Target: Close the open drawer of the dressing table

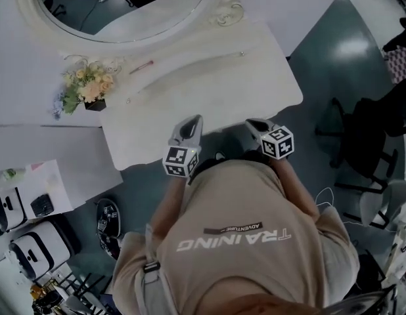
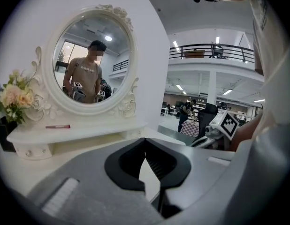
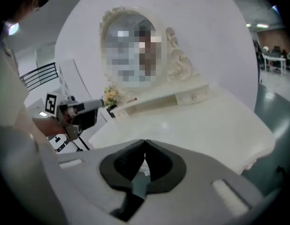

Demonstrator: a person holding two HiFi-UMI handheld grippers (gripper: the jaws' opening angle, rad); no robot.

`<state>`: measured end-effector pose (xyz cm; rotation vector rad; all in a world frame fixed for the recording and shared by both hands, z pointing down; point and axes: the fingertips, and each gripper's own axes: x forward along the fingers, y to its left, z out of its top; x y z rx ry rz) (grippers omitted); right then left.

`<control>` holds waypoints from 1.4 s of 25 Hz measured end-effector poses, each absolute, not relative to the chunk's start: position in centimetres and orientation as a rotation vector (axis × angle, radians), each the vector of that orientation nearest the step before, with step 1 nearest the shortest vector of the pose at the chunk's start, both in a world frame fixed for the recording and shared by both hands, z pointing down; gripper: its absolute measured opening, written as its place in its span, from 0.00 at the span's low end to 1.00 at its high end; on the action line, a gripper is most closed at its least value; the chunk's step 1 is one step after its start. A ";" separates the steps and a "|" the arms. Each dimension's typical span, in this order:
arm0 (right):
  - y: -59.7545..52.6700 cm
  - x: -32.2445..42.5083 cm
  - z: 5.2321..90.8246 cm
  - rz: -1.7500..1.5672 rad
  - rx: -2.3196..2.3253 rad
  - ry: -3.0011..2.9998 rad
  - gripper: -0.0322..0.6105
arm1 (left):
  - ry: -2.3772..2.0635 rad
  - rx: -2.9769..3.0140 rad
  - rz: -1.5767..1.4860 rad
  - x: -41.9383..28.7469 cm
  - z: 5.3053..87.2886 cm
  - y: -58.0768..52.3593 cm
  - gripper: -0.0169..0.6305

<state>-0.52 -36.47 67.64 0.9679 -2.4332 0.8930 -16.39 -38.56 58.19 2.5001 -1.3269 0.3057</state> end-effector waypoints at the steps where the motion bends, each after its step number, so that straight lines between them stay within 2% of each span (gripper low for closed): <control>1: -36.9 -0.9 65.3 0.819 0.977 -2.486 0.06 | -1.338 2.519 0.281 -16.2 57.0 -38.8 0.04; 9: -37.3 -0.1 49.8 0.367 0.989 -2.713 0.06 | -1.504 2.578 0.095 -13.2 46.2 -38.3 0.04; 17: -38.5 4.3 42.8 0.143 1.084 -2.798 0.06 | -1.595 2.624 0.082 -9.9 40.4 -37.2 0.04; 25: -35.5 6.7 41.9 0.088 1.102 -2.868 0.05 | -1.645 2.604 0.154 -7.5 41.0 -33.2 0.04; 35: -32.7 5.2 42.0 -0.064 0.966 -2.874 0.05 | -1.661 2.559 0.138 -7.0 42.9 -30.7 0.04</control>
